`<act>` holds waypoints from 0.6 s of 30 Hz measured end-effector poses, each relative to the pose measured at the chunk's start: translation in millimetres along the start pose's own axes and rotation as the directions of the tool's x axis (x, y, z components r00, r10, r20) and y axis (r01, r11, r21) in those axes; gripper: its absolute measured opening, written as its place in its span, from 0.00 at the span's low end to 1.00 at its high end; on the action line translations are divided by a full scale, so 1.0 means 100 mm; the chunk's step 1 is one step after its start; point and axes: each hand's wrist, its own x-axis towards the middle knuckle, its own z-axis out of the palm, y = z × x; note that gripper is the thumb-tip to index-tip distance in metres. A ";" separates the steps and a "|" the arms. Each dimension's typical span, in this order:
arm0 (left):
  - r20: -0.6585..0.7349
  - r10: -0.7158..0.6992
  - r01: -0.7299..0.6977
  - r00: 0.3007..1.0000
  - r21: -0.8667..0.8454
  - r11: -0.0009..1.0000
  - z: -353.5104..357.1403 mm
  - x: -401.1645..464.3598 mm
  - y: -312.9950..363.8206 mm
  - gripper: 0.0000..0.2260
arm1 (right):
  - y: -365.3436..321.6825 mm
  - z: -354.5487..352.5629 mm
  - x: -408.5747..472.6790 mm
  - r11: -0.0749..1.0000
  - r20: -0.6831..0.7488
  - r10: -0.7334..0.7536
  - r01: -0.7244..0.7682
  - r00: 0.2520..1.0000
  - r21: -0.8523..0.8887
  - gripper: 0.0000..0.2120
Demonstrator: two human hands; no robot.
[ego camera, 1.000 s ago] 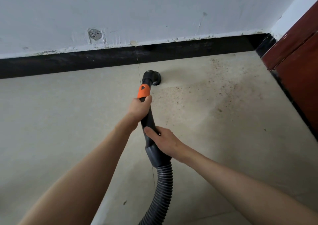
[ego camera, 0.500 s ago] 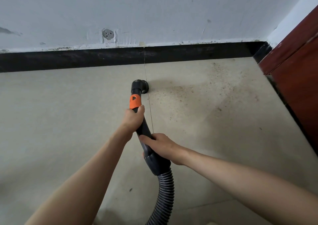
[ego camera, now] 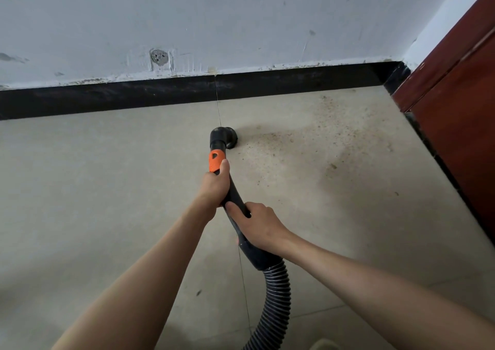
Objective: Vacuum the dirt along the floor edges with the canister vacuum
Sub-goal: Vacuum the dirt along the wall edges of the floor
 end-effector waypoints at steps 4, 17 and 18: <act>0.060 0.002 -0.004 0.998 0.027 1.000 0.13 -0.01 0.03 0.17 | 0.10 -0.04 -0.02 0.999 -0.027 0.034 -0.034 0.999 0.019 0.22; 0.132 0.061 -0.078 0.989 0.126 0.989 0.65 0.08 0.23 0.17 | 0.39 -0.32 0.05 0.992 -0.102 0.117 -0.110 0.988 0.068 0.22; 0.135 0.067 -0.085 0.989 0.138 0.987 0.70 0.09 0.23 0.17 | 0.42 -0.33 0.04 0.991 -0.108 0.123 -0.116 0.987 0.069 0.22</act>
